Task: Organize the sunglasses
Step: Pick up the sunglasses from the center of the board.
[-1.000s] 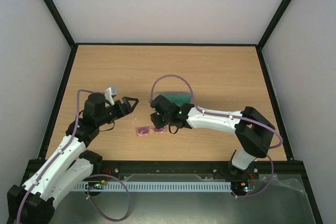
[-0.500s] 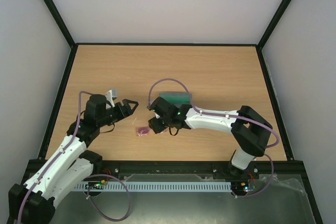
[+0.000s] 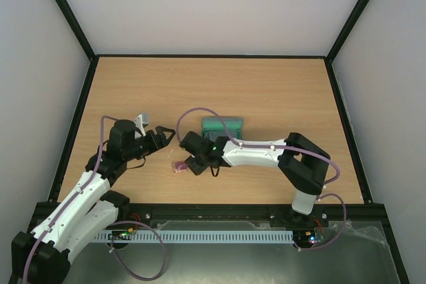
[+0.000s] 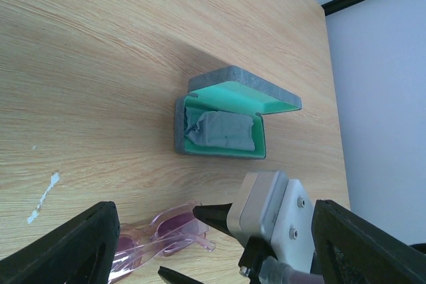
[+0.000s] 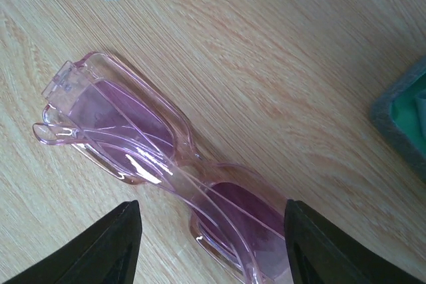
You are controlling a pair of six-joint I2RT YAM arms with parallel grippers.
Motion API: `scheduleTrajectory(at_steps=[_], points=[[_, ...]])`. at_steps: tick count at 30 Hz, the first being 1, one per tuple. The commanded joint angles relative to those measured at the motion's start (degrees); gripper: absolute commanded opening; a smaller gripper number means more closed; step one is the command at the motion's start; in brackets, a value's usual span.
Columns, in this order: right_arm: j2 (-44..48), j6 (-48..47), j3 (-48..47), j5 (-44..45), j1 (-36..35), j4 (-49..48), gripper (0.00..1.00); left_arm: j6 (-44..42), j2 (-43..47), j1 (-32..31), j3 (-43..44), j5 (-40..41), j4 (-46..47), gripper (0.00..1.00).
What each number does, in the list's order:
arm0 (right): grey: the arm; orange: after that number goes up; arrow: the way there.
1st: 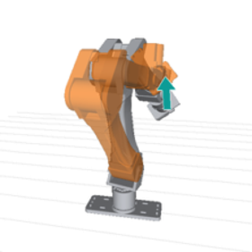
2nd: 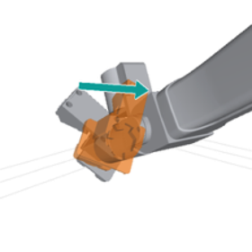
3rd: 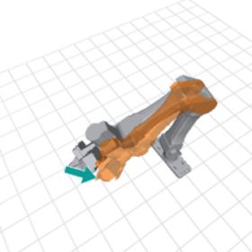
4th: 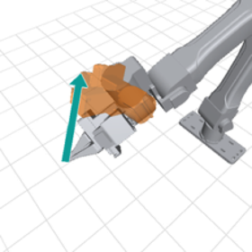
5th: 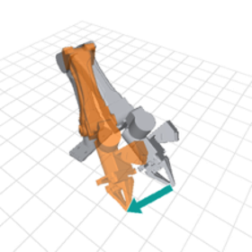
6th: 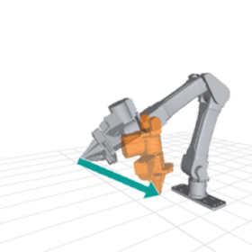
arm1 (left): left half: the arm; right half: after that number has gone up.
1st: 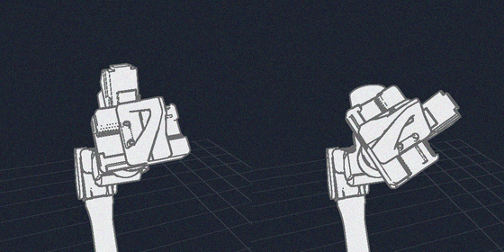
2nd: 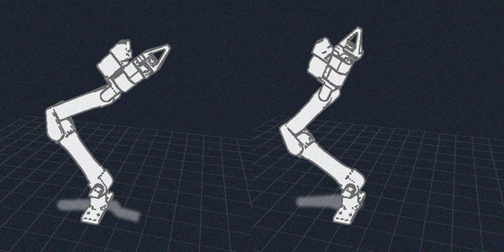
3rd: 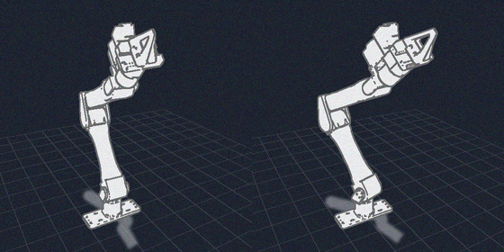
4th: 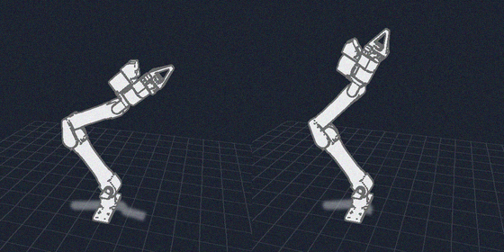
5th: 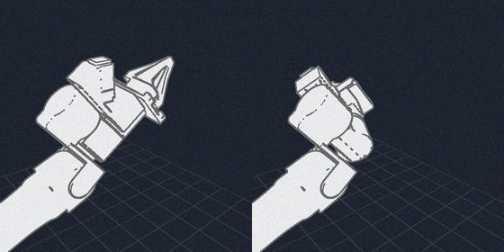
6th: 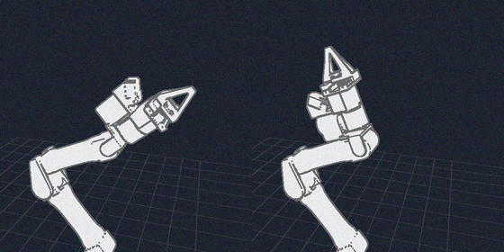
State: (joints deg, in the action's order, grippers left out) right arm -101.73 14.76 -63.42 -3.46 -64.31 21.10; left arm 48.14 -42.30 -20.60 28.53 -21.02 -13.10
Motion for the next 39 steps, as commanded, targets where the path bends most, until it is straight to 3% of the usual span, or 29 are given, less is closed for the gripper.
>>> scheduleTrajectory(at_steps=[1,7,32,39], points=[[-1.2,-2.2,-2.8,3.8,-0.9,3.3,0.59,-0.1,0.0,0.3,-0.8,-1.2,0.7,0.82],[-3.0,-2.8,-4.7,6.4,-1.1,4.8,0.54,0.0,0.3,0.3,-1.0,-1.2,0.7,0.82],[-6.3,-5.6,-7.4,2.8,-1.7,6.5,0.54,0.2,1.3,0.4,-1.0,-1.1,0.0,0.82],[-7.7,-5.5,-8.5,3.5,-1.7,7.0,0.45,0.2,1.5,0.4,-1.0,-1.1,-0.2,0.82]])
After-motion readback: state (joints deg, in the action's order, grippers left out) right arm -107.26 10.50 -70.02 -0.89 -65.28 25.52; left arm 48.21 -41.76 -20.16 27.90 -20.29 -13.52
